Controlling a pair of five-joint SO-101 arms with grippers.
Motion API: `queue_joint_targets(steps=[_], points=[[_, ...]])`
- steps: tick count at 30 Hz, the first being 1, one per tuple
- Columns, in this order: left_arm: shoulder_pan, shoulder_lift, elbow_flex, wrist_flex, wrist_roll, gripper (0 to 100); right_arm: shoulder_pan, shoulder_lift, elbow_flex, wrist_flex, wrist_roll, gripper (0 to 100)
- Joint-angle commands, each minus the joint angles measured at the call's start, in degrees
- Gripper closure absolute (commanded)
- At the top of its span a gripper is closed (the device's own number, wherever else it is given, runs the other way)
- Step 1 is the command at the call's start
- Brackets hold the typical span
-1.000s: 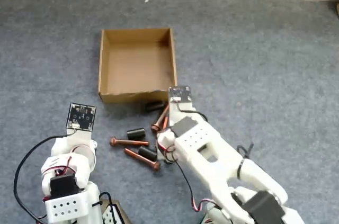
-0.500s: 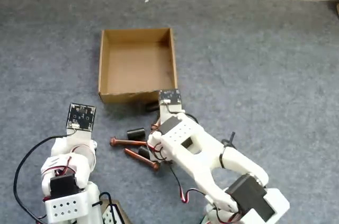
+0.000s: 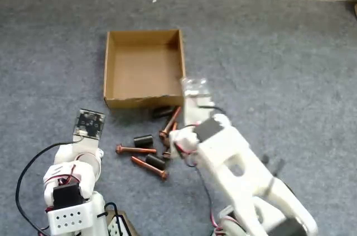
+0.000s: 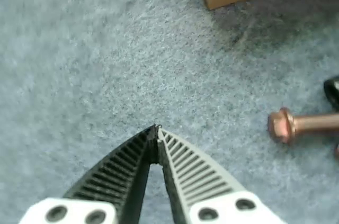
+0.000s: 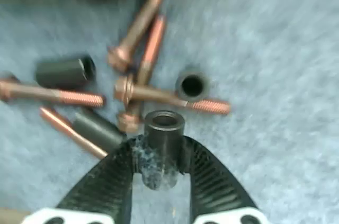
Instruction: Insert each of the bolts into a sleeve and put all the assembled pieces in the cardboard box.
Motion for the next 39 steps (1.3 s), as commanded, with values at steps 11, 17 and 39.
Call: queue_joint_targets(steps=[11,17,39], points=[[15.16,0.48,-22.64,10.37,-8.26,94,21.58,-15.69,10.86,-4.53,0.53,99.4],[28.26,11.12,-30.20,14.33,-8.70,94,27.30,-15.60,15.08,-10.51,-0.97,99.4],[55.87,67.12,-36.35,-1.41,-13.98,83,48.84,-15.60,15.43,-15.25,-9.23,99.4]])
